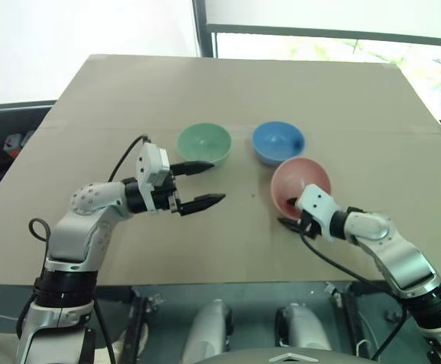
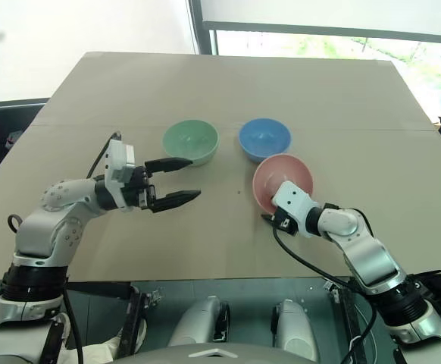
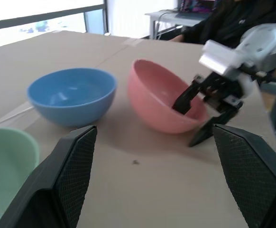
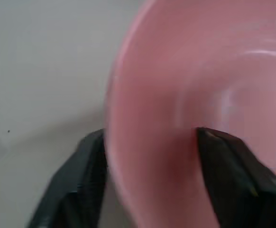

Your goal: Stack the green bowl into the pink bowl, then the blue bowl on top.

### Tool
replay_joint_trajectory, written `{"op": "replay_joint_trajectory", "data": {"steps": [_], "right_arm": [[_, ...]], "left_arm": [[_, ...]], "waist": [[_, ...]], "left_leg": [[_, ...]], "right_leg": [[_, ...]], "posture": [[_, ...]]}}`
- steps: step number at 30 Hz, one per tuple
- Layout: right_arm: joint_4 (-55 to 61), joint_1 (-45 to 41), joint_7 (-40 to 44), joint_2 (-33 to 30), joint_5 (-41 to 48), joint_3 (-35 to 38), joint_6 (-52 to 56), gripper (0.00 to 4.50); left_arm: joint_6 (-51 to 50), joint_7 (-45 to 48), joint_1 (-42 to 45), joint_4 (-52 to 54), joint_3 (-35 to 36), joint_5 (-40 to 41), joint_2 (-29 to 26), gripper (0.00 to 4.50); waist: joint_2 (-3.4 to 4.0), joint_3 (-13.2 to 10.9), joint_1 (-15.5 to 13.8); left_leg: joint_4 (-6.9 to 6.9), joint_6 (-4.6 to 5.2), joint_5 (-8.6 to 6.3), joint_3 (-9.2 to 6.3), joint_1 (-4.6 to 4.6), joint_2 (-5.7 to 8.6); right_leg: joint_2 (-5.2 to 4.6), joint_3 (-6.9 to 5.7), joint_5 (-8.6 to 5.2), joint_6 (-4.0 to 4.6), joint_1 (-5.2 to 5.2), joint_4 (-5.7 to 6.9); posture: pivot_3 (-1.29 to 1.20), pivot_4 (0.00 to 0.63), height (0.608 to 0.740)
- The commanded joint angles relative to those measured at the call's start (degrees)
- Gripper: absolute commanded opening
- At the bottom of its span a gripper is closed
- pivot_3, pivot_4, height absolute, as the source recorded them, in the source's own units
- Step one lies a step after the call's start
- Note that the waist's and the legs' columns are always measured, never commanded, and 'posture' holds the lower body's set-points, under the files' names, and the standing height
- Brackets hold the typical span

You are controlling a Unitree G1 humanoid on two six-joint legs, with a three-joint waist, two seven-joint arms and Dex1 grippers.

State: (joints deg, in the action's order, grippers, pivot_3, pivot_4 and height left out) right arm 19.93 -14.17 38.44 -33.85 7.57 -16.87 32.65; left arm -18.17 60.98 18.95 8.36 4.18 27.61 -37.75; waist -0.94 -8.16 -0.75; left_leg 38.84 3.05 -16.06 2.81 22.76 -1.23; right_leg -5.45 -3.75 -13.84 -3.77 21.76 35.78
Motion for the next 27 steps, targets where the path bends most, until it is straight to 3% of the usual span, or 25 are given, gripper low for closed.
{"op": "replay_joint_trajectory", "data": {"steps": [1,4,8,14,17,25,27], "right_arm": [[8.4,-0.5,0.8,1.0,6.0,6.9,1.9,4.48],[13.9,-2.1,0.7,2.6,12.2,11.7,4.2,4.48],[15.0,-4.8,-1.5,4.5,13.2,12.8,4.1,4.48],[15.2,-5.3,-3.8,5.5,11.2,10.8,3.2,4.48],[15.9,-5.0,-5.2,6.0,11.2,11.0,3.7,4.5],[18.1,-3.2,-7.1,5.7,11.4,12.5,4.1,4.5],[18.5,-2.6,-7.2,5.4,11.4,13.1,3.9,4.5]], "left_arm": [[2.4,-7.1,1.7,1.3,-0.7,-7.0,-0.1,4.1],[1.2,-12.5,4.7,0.7,-4.7,-16.2,-1.9,4.1],[3.0,-12.9,11.6,-5.4,-14.0,-28.3,-4.4,4.1],[5.0,-13.5,18.7,-16.1,-21.4,-36.6,-1.7,4.1],[7.6,-13.5,20.9,-20.4,-23.4,-39.0,-0.5,3.43],[10.4,-12.4,24.3,-25.2,-22.9,-40.0,1.6,0.22],[10.3,-11.5,24.9,-24.8,-22.2,-39.0,1.9,0.08]], "waist": [[0.0,0.0,0.0],[-0.01,0.0,-0.1],[-0.05,0.0,-0.3],[-0.04,0.0,-0.1],[-0.05,0.0,-0.1],[-0.05,0.0,-0.1],[-0.05,0.0,-0.1]], "left_leg": [[0.0,0.0,0.0,0.0,0.0,-0.02],[0.0,0.0,0.0,-0.02,0.02,-0.01],[0.0,0.0,0.0,-0.04,0.0,0.14],[-0.1,0.01,0.0,0.01,0.14,0.18],[-0.18,0.01,0.0,0.03,0.16,0.19],[-0.19,0.0,0.0,0.02,0.18,0.17],[-0.19,0.0,0.0,0.02,0.18,0.17]], "right_leg": [[-0.01,0.0,0.0,0.0,0.0,0.0],[-0.02,-0.01,0.0,-0.01,-0.02,-0.01],[-0.01,-0.06,0.0,-0.01,-0.03,0.02],[0.0,-0.02,0.01,-0.02,0.1,0.08],[0.01,-0.03,0.01,-0.02,0.13,0.07],[0.0,-0.05,0.0,-0.03,0.13,0.06],[0.0,-0.05,0.0,-0.03,0.13,0.06]], "posture": [[0.0,0.15,0.74],[0.0,0.15,0.74],[0.0,0.15,0.74],[0.0,0.15,0.74],[0.0,0.15,0.74],[0.0,0.15,0.74],[0.0,0.15,0.74]]}}
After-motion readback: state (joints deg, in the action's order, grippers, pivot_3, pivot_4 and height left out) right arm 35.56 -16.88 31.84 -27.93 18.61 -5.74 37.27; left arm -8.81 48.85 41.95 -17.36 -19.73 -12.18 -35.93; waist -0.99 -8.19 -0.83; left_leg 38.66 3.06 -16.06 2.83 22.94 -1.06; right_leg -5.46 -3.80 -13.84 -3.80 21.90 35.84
